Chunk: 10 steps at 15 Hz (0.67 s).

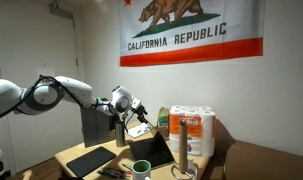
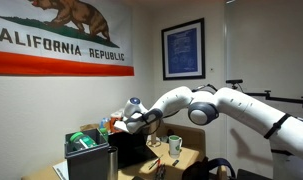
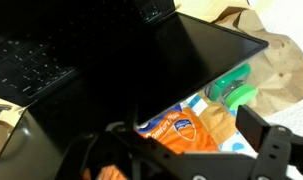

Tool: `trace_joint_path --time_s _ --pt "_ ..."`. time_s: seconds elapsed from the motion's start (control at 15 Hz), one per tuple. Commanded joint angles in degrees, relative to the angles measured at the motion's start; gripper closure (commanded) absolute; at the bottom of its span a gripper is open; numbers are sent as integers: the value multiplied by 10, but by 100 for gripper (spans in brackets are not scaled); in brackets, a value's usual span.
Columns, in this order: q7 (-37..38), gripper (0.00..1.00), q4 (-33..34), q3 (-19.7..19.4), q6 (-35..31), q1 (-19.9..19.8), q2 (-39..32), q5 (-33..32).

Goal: Flip open the laptop

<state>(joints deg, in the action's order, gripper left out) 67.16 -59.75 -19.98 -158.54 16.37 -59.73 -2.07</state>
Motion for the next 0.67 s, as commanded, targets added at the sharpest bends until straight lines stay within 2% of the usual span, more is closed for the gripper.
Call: trace_joint_path --time_s 0.0,0.13,0.33,0.6 --pt "-59 0 -126 53 11 0 113 -4" --pt "-80 0 -168 71 25 -4 153 0" --pt "-91 0 -225 74 45 -4 206 -4" --pt "-118 0 -325 82 34 -13 286 -6"
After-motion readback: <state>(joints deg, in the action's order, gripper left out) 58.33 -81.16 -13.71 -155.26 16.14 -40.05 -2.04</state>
